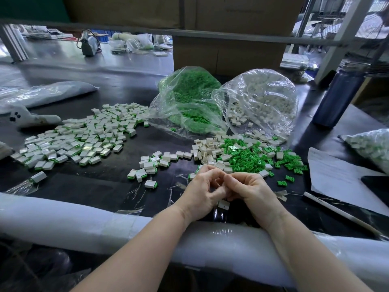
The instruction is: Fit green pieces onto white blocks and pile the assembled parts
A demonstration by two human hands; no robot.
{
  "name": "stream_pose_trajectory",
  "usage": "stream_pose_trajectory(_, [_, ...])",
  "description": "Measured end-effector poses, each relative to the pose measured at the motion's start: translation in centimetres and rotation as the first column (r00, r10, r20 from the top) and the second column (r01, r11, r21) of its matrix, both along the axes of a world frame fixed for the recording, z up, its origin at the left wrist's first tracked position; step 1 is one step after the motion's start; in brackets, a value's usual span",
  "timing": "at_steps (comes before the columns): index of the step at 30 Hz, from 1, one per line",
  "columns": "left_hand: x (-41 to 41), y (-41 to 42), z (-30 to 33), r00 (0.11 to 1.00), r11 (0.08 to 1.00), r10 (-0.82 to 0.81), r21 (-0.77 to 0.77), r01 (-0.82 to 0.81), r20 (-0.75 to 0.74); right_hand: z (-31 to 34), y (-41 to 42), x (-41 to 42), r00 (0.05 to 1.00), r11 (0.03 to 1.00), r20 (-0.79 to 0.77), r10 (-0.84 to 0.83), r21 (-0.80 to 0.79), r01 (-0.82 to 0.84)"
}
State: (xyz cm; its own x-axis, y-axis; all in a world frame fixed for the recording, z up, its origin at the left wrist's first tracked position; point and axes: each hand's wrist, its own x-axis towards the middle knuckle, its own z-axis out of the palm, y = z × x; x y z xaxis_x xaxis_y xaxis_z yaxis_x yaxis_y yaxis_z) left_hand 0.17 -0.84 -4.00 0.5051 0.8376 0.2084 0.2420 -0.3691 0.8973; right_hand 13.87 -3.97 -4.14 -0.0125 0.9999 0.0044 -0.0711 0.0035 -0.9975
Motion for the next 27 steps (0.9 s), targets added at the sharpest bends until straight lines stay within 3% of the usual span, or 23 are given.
stream_pose_trajectory(4, [-0.1, 0.3, -0.1, 0.996, 0.996, 0.087, -0.032, -0.086, 0.031, 0.0, 0.1, 0.0, 0.993, 0.993, -0.031, -0.110, 0.038, 0.111])
stream_pose_trajectory(7, [0.0, 0.4, 0.0, 0.993, 0.993, 0.110, -0.035, -0.108, 0.032, 0.1, -0.1, 0.5, 0.974, 0.973, 0.103, -0.202, 0.134, 0.188])
stream_pose_trajectory(11, [0.1, 0.3, -0.1, 0.995, 0.995, 0.101, -0.015, -0.101, -0.004, -0.1, 0.0, 0.4, 0.943, 0.969, 0.259, -0.210, 0.185, 0.165])
stream_pose_trajectory(15, [-0.1, 0.5, -0.4, 0.981, 0.981, 0.192, 0.027, -0.191, -0.026, -0.3, 0.3, 0.5, 0.933, 0.962, 0.265, -0.242, 0.187, 0.197])
stream_pose_trajectory(21, [-1.2, 1.5, -1.0, 0.769, 0.770, 0.637, 0.080, -0.633, -0.049, -0.5, 0.2, 0.9, 0.895, 0.929, 0.266, -0.359, 0.194, 0.315])
stream_pose_trajectory(23, [-1.3, 1.8, -1.2, 0.726, 0.739, 0.674, 0.142, -0.658, -0.140, -0.5, 0.2, 0.9, 0.893, 0.929, 0.268, -0.361, 0.186, 0.319])
stream_pose_trajectory(27, [-0.9, 1.8, -1.4, 0.692, 0.787, 0.615, 0.248, -0.565, -0.377, -0.5, 0.2, 0.9, 0.889, 0.930, 0.279, -0.362, 0.174, 0.324])
